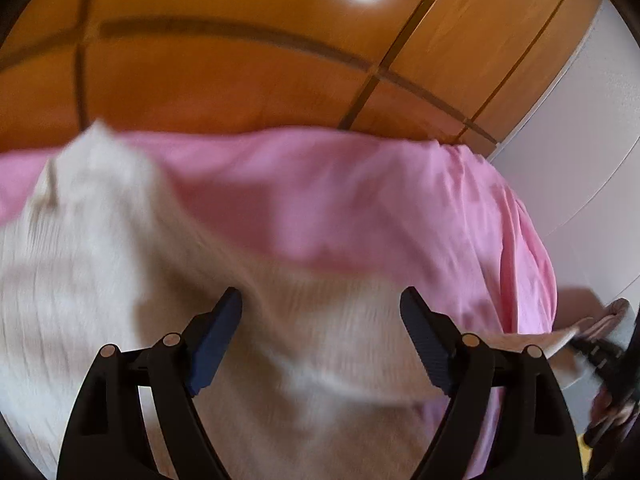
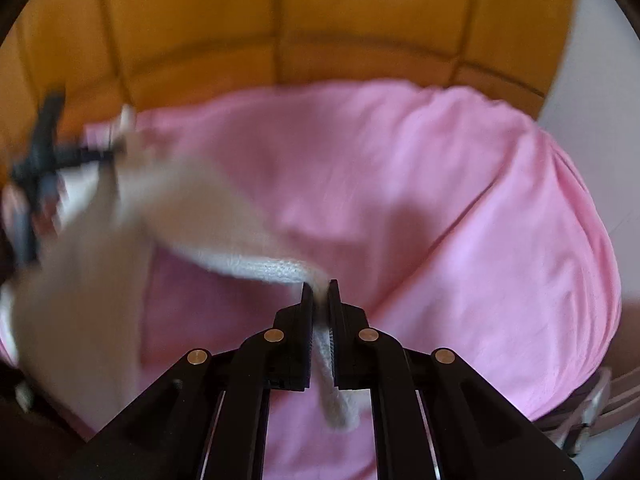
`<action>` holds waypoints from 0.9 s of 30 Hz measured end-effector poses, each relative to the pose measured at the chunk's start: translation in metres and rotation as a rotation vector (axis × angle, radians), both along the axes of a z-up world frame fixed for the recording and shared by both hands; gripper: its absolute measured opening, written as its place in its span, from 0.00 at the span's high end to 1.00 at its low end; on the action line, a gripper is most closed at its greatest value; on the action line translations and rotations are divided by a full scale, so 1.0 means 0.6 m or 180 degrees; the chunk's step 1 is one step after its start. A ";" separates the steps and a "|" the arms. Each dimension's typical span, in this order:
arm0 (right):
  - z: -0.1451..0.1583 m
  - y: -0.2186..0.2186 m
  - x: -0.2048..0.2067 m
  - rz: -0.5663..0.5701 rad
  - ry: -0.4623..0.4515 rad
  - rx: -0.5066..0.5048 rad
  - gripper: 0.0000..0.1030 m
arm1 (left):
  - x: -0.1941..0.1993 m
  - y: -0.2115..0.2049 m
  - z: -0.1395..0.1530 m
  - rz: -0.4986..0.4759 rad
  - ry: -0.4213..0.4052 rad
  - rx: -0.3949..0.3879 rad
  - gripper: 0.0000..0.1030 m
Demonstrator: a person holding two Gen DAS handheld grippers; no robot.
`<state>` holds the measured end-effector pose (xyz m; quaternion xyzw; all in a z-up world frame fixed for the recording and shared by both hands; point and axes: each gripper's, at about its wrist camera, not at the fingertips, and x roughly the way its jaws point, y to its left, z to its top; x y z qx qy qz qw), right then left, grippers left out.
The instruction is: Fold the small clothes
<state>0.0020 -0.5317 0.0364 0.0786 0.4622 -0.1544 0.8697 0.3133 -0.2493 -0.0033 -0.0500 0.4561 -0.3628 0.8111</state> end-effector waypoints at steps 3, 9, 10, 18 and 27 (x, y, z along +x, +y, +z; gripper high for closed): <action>0.024 -0.070 0.053 -0.0312 -0.0099 -0.0009 0.97 | 0.029 -0.012 0.039 0.0154 -0.0168 -0.0065 0.22; 0.006 -0.224 0.195 -0.1132 0.0206 -0.0422 1.00 | 0.025 0.077 0.085 0.0483 -0.0352 -0.0186 0.15; -0.009 -0.245 0.214 -0.1264 0.0221 -0.0393 1.00 | 0.022 0.093 0.083 0.0522 -0.0357 -0.0158 0.15; -0.078 -0.190 0.174 -0.1107 -0.0026 0.0522 0.46 | -0.030 0.238 0.008 0.0809 -0.0214 0.0180 0.15; -0.227 -0.142 0.076 -0.1541 -0.0005 0.1610 0.46 | -0.117 0.345 -0.077 0.1217 0.0228 0.0311 0.15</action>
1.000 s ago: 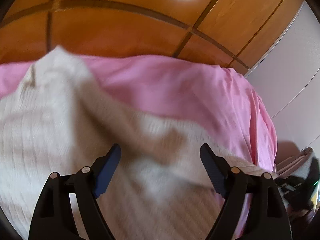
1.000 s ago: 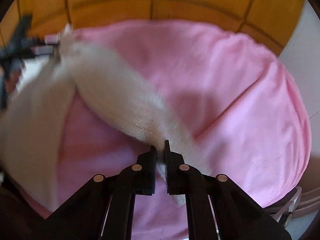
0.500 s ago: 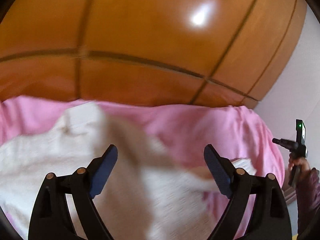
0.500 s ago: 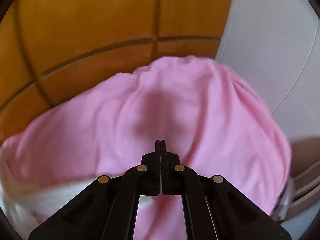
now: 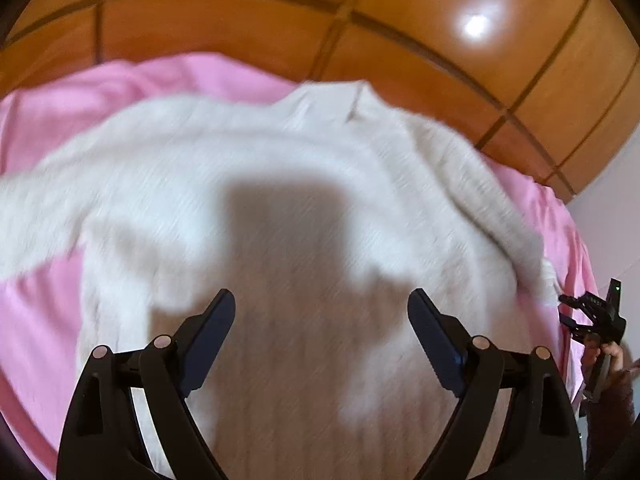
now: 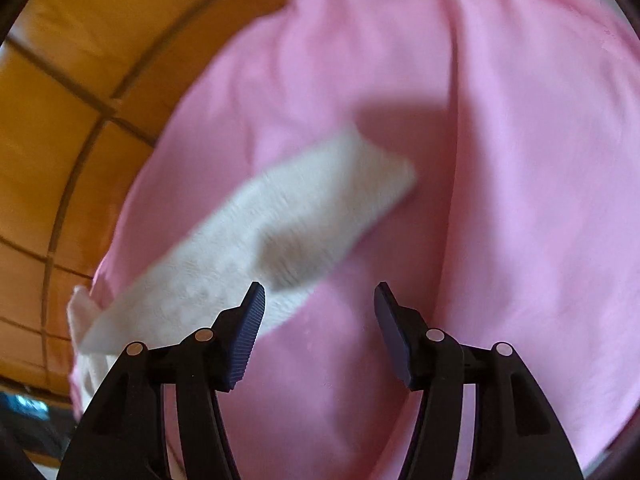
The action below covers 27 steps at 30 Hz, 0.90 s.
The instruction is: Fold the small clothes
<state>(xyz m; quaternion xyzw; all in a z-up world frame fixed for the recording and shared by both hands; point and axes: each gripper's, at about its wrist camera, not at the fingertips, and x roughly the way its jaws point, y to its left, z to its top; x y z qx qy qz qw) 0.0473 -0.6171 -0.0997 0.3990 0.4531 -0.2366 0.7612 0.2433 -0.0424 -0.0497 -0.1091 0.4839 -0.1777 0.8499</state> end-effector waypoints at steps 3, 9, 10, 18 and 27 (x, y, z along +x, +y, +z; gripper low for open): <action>0.007 0.003 0.054 0.0059 -0.0212 -0.0055 0.67 | -0.021 0.013 -0.014 0.0111 0.0094 -0.0010 0.15; 0.147 0.017 0.146 0.0341 -0.0414 -0.1021 0.94 | -0.050 0.022 -0.014 0.0179 0.0084 0.0092 0.15; 0.167 0.001 0.149 0.0224 -0.0453 -0.1125 0.94 | -0.055 0.025 -0.014 0.0189 0.0078 0.0105 0.15; 0.132 -0.128 0.170 -0.0406 -0.0278 -0.0962 0.94 | -0.093 0.052 -0.011 0.0268 0.0079 0.0189 0.15; 0.085 0.021 0.103 0.0210 -0.0350 -0.0670 0.29 | -0.149 0.172 0.013 0.0718 0.0056 0.0333 0.15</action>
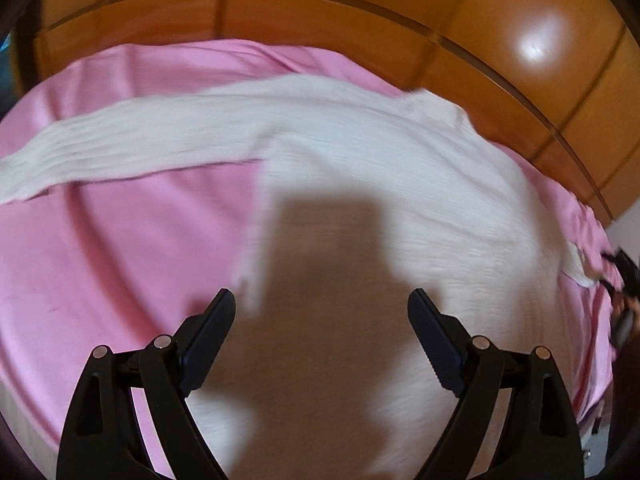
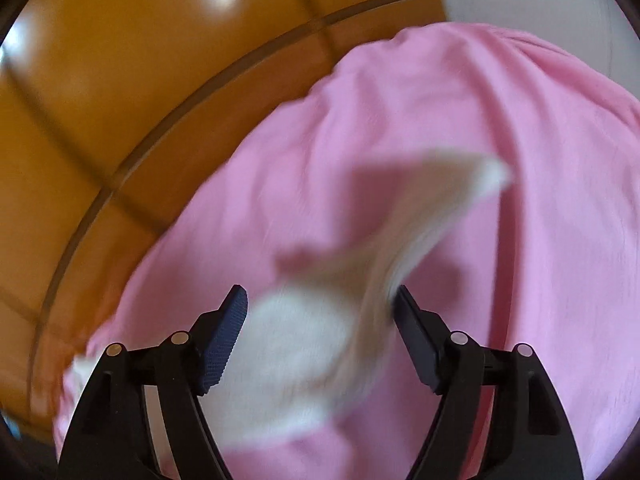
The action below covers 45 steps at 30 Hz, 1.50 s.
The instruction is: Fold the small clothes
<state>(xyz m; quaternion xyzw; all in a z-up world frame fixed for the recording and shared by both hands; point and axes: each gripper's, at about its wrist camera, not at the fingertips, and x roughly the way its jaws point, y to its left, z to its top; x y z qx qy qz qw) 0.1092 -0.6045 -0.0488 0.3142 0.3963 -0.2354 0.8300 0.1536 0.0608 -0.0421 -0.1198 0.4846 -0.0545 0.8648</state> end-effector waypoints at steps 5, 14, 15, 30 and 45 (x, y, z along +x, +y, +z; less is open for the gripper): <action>-0.032 0.162 -0.042 0.1063 0.0125 0.0542 0.29 | -0.046 0.087 -0.013 0.0290 0.0115 -0.0132 0.16; -0.059 0.385 -0.149 0.2081 0.0442 0.0939 0.54 | -0.134 0.095 -0.053 -0.0187 0.0302 -0.0478 0.47; -0.057 0.403 -0.159 0.2178 0.0481 0.0909 0.60 | -0.139 0.091 -0.056 -0.0242 0.0299 -0.0513 0.50; 0.030 0.440 -0.218 0.2513 0.0438 0.0178 0.92 | -0.169 0.123 -0.002 -0.0468 0.0200 -0.0636 0.95; 0.028 0.420 -0.159 0.2365 0.0338 -0.0138 0.49 | -0.089 0.097 0.040 -0.0164 -0.0267 -0.0303 0.64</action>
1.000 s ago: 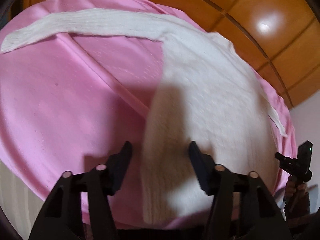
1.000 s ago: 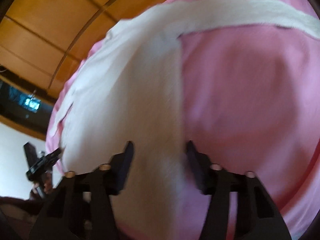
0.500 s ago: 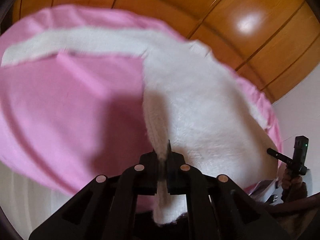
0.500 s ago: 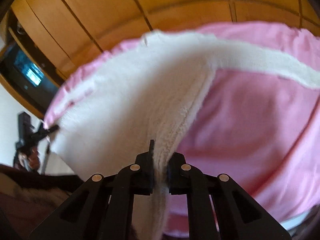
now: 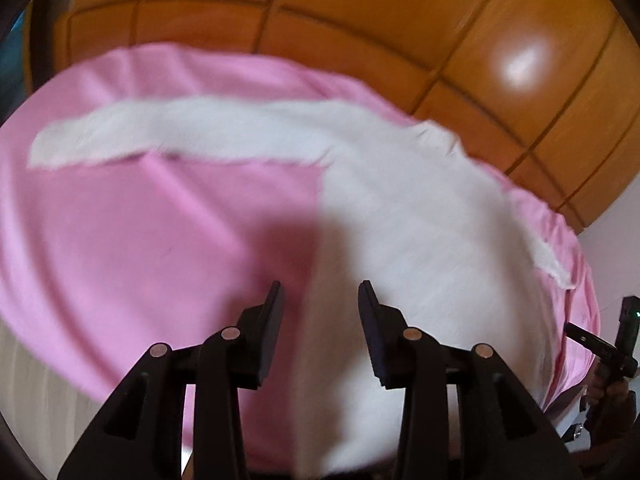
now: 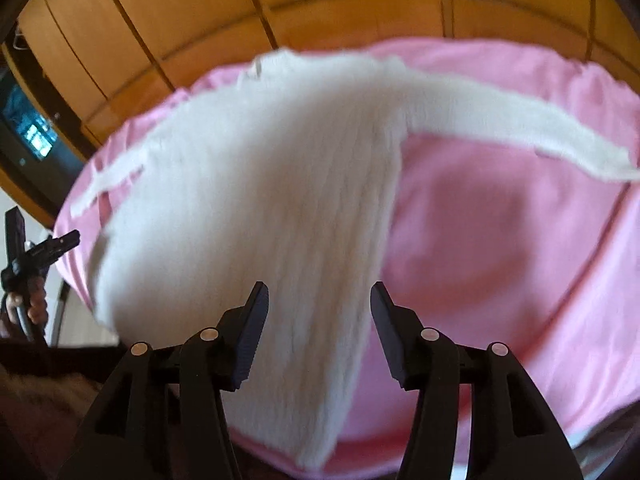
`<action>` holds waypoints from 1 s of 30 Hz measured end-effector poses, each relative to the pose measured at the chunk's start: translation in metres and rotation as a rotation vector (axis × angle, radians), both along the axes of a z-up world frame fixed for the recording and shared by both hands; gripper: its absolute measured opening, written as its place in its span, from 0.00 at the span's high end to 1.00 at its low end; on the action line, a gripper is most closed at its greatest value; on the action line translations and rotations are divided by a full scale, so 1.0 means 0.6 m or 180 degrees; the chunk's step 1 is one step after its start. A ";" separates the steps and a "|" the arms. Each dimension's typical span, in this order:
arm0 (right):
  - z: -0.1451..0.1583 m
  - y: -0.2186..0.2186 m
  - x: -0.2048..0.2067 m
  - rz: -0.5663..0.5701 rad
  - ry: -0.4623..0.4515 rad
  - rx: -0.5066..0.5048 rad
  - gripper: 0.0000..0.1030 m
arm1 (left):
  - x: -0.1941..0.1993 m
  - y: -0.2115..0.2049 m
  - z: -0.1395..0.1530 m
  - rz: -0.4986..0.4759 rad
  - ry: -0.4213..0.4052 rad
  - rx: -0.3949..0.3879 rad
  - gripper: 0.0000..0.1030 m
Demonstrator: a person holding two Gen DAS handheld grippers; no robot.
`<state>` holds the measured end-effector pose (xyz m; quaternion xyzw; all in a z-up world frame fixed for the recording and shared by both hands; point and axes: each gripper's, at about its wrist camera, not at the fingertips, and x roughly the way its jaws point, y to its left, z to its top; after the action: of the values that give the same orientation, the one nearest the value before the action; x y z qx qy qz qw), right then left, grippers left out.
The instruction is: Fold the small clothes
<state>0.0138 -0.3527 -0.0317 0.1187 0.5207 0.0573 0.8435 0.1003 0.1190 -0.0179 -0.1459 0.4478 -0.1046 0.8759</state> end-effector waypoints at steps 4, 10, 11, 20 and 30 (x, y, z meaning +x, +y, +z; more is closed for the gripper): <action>-0.070 0.017 0.044 -0.0139 0.0239 0.0032 0.49 | 0.042 -0.103 -0.003 -0.0348 -0.0164 0.0238 0.61; -0.060 -0.029 0.033 -0.0281 0.0108 0.0265 0.49 | 0.068 -0.187 -0.064 -0.0570 0.0061 0.0595 0.60; -0.051 -0.059 0.029 -0.0457 0.0021 0.0243 0.49 | 0.071 -0.187 -0.080 -0.0539 0.0151 0.0596 0.60; -0.068 -0.438 0.016 -0.2829 -0.0256 0.0559 0.49 | 0.077 -0.205 -0.094 -0.0454 0.0176 0.0557 0.41; -0.108 -0.587 0.074 -0.3520 -0.0114 0.0389 0.79 | 0.086 -0.220 -0.097 -0.0433 0.0230 0.0727 0.30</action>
<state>0.0584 -0.7048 -0.0964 0.4220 0.3621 -0.3618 0.7483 0.1518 -0.0132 -0.0761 -0.0182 0.4969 -0.1067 0.8610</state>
